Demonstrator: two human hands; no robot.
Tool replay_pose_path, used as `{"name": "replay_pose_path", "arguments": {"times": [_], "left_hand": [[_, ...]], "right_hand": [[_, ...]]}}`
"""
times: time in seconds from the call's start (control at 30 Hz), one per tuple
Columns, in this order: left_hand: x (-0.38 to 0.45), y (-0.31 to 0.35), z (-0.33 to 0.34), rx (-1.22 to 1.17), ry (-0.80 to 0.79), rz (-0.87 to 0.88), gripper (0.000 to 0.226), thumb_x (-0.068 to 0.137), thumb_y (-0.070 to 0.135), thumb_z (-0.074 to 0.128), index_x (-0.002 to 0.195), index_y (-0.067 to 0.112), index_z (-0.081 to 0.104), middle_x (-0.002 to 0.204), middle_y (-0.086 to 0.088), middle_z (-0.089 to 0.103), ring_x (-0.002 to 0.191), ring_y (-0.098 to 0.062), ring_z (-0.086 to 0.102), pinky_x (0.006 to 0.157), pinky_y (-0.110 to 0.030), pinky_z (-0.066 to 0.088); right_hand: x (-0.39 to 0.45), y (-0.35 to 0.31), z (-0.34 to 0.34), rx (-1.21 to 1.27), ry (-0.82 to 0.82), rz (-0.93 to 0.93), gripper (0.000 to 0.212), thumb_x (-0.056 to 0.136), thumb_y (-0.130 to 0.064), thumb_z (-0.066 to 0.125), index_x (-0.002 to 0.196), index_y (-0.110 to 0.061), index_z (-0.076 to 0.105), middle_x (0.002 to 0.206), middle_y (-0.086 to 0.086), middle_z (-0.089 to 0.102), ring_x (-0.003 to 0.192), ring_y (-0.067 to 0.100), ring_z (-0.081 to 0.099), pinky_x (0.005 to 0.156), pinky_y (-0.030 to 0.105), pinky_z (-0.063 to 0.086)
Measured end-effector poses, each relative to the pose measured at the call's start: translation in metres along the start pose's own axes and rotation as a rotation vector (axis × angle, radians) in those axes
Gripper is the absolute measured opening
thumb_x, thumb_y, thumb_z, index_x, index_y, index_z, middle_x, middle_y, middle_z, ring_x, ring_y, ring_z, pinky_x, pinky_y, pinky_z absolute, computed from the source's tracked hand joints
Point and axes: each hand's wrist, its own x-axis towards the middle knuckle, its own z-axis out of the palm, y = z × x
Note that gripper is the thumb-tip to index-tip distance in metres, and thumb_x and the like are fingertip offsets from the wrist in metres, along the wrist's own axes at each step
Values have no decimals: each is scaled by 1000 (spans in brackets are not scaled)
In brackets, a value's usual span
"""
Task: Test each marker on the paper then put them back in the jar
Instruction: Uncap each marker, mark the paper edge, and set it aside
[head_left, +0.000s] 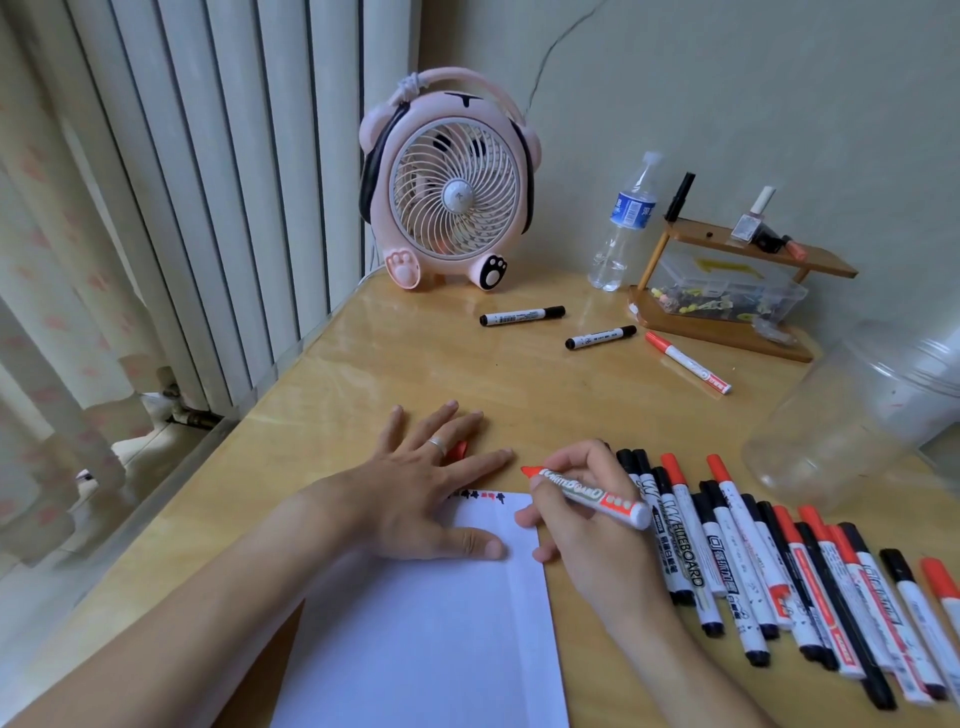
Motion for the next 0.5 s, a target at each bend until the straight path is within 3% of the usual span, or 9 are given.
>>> {"name": "replay_pose_path", "arguments": {"times": [0.17,0.27,0.5], "left_hand": [[1,0,0,20,-25,-3,92,81,92,35,155,59,-9,167,12,-28,146,-8,-40,120,-56,-20],[2,0,1,34,-33,-1,92,80,93,33,154,59,-12,166,11,-28,147,-9,-39,120,-57,-20],[3,-3,3,18,-10,8,93,80,93,35,155,58,-8,168,11,-17,151,-9,-31,120,-57,-20]], "right_hand": [[6,1,-3,-20,-7,69,18,95,-23,71,95,-16,55,59,11,69,56,45,69,49,41,49],[8,0,-3,-32,-35,115,18,95,-22,70,94,-12,56,65,9,72,61,42,73,55,47,55],[10,3,1,-86,-30,136,18,93,-18,71,87,-6,59,67,11,71,55,32,71,50,36,52]]}}
